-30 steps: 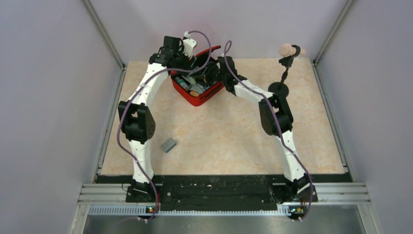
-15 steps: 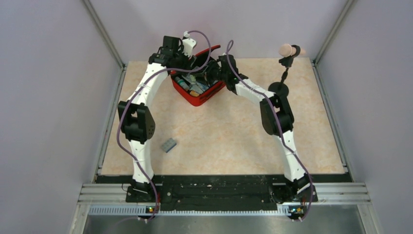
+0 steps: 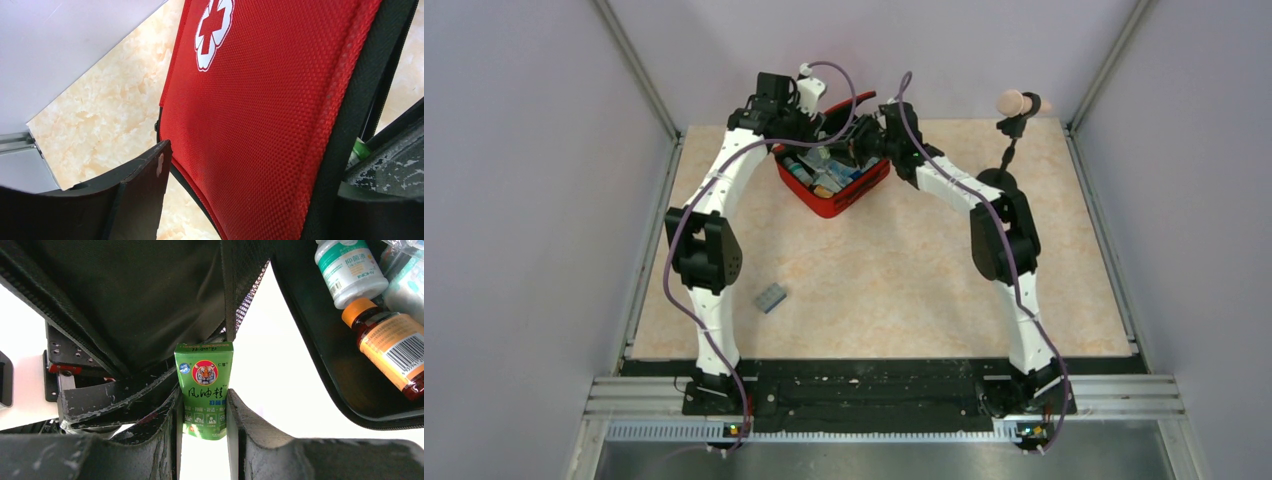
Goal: Organize the medicine kit
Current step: Place the medical item at the medicine box.
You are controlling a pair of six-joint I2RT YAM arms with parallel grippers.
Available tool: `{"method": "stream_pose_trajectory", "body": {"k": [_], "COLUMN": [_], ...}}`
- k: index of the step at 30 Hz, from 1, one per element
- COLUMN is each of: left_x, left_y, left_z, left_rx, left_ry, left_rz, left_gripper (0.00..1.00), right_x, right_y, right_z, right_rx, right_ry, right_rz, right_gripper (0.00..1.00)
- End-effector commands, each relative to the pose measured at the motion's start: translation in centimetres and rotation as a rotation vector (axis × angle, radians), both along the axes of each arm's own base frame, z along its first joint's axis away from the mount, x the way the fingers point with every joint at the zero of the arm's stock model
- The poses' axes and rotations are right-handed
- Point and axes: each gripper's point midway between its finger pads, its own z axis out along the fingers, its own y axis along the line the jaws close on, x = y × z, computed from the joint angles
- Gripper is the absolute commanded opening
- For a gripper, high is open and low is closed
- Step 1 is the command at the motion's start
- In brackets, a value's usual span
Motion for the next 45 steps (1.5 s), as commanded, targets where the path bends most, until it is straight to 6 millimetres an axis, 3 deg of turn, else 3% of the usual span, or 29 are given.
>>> {"method": "stream_pose_trajectory", "body": {"k": [1,8,11,13,18,23,28,39,42,45], "left_x": [-0.1,-0.6,-0.9,-1.1,-1.4,-1.5,-1.5,-1.6,-1.6,-1.6], "left_y": [0.6,0.3,0.1,-0.1,-0.5,-0.8,-0.9,-0.7,-0.6,-0.4], "left_z": [-1.0,-0.8,-0.9,-1.0,-1.5,-1.5,-1.5,-0.8,-0.5,-0.2], "left_rx": [-0.014,-0.036,-0.046,-0.057,-0.074,-0.09,-0.088,-0.084,-0.082,-0.073], "left_ry": [0.047,0.062,0.074,0.082,0.102,0.104,0.104,0.087,0.08,0.069], "left_rz": [0.011,0.004,0.002,-0.001,-0.002,-0.012,-0.013,-0.011,-0.014,-0.017], "left_gripper": [0.72,0.72,0.72,0.71,0.71,0.7,0.7,0.7,0.7,0.69], "right_x": [1.2,4.0,4.8,5.1,5.2,5.0,5.6,5.5,5.6,5.5], "right_y": [0.0,0.7,0.6,0.4,0.8,0.6,0.9,0.8,0.7,0.9], "right_z": [4.4,1.6,1.1,1.0,1.4,1.4,3.0,3.2,2.7,2.8], "right_rx": [0.054,0.065,0.064,0.061,0.063,0.068,0.089,0.095,0.122,0.144], "right_ry": [-0.11,-0.074,-0.051,-0.037,-0.015,0.103,0.063,0.082,0.152,0.177], "right_rz": [-0.036,-0.093,-0.129,-0.153,-0.17,-0.219,-0.245,-0.247,-0.252,-0.244], "right_gripper": [0.02,0.06,0.18,0.21,0.22,0.44,0.47,0.49,0.59,0.61]}}
